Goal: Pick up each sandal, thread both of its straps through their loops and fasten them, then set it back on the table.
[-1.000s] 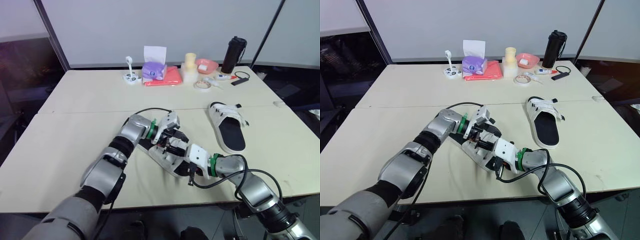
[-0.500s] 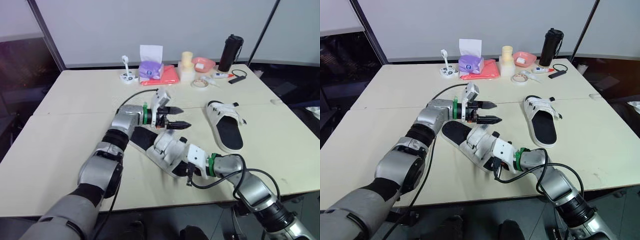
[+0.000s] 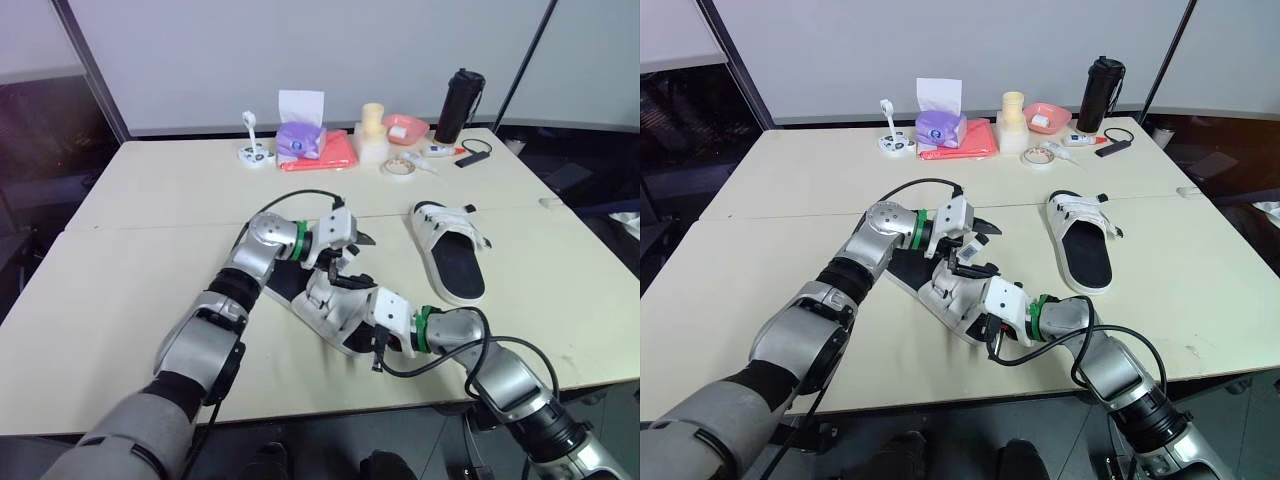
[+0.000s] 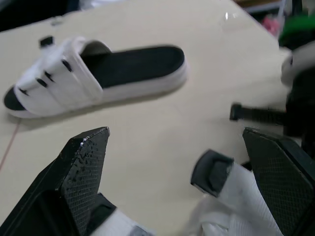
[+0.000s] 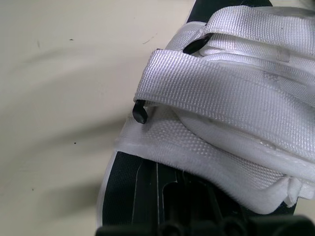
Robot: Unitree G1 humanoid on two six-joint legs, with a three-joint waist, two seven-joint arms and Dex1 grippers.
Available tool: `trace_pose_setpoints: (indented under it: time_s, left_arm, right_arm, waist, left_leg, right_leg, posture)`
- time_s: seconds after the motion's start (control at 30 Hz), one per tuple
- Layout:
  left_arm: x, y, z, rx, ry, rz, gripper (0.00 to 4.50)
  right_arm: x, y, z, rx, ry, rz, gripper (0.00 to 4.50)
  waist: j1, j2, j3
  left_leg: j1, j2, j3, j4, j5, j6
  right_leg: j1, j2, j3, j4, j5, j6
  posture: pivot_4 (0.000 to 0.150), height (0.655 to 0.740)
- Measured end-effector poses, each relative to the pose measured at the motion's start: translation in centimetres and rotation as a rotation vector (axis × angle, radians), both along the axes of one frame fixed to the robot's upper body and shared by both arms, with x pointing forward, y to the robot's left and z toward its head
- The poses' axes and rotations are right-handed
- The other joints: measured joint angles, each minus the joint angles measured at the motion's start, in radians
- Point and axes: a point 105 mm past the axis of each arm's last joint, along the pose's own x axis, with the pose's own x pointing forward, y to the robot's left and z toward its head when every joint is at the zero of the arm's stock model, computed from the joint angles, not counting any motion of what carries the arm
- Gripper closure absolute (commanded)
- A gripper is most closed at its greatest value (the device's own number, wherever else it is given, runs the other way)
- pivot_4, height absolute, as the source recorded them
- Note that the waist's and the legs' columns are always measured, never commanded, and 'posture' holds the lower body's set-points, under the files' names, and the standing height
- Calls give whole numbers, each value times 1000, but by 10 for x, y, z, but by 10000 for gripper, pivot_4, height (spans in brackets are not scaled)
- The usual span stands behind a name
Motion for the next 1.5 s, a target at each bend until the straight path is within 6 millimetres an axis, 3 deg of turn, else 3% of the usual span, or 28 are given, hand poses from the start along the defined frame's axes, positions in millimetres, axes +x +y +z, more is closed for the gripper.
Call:
trace_pose_setpoints:
  time_s: [0.13, 0.33, 0.6, 0.73, 0.87, 0.97, 1.23, 1.5]
  left_arm:
    - [4, -3, -13, 52, -65, 31, 103]
    - [16, -13, -11, 85, -190, 100, 103]
    - [35, 7, -8, 17, -150, 270, 103]
    - [39, 29, 6, -106, 15, 310, 103]
    - [43, 69, 23, -228, 233, 353, 103]
    - [38, 90, 23, -234, 379, 349, 103]
    - [10, 99, 0, -158, 762, 262, 103]
    - [1, 92, -20, -58, 878, 266, 103]
  right_arm:
    - [0, 0, 0, 3, -3, -7, 45000]
    - [0, 0, -1, 5, -7, -16, 45000]
    - [0, 2, 0, 10, -7, -11, 45000]
    - [0, 3, 0, 10, -9, -8, 45000]
    - [-1, -1, 5, -1, -26, -11, 45000]
    - [-4, -5, 9, -26, -32, -13, 45000]
    - [-31, -31, 21, -186, -31, 6, 45000]
    - [-46, -49, 55, -299, -115, 24, 45000]
  waist:
    - [1, 0, 0]
    - [0, 0, 0]
    - [-3, 0, 0]
    - [-4, 0, 0]
    - [-3, 1, 0]
    - [4, 0, 1]
    - [-3, 0, 3]
    - [-4, -3, 7]
  left_leg:
    - [0, 0, 0, 0, 0, 0]
    - [1, 0, 0, 1, 0, 0]
    - [0, 0, 0, 0, 0, 0]
    - [0, 0, 0, 0, 0, 0]
    - [-1, -1, 0, 0, 0, 0]
    - [-2, -3, -1, 0, 0, 0]
    - [-13, -6, -3, 3, 0, 0]
    - [-17, -6, -3, 5, 1, 0]
  right_leg:
    - [0, 0, 0, 0, 0, 0]
    - [1, 0, 0, 0, -1, 2]
    - [0, 0, 0, 1, -2, 5]
    - [-1, 0, 0, 2, 0, 1]
    - [-2, 0, 0, 2, 0, 1]
    - [-2, -2, 0, 2, -1, 2]
    - [-13, -4, -1, 9, -2, 4]
    - [-19, -4, 0, 15, -2, 4]
  posture:
    - [1500, 7400]
    - [1500, 7400]
    - [1500, 7400]
    - [1500, 7400]
    - [1500, 7400]
    - [1500, 7400]
    - [1500, 7400]
    - [1500, 7400]
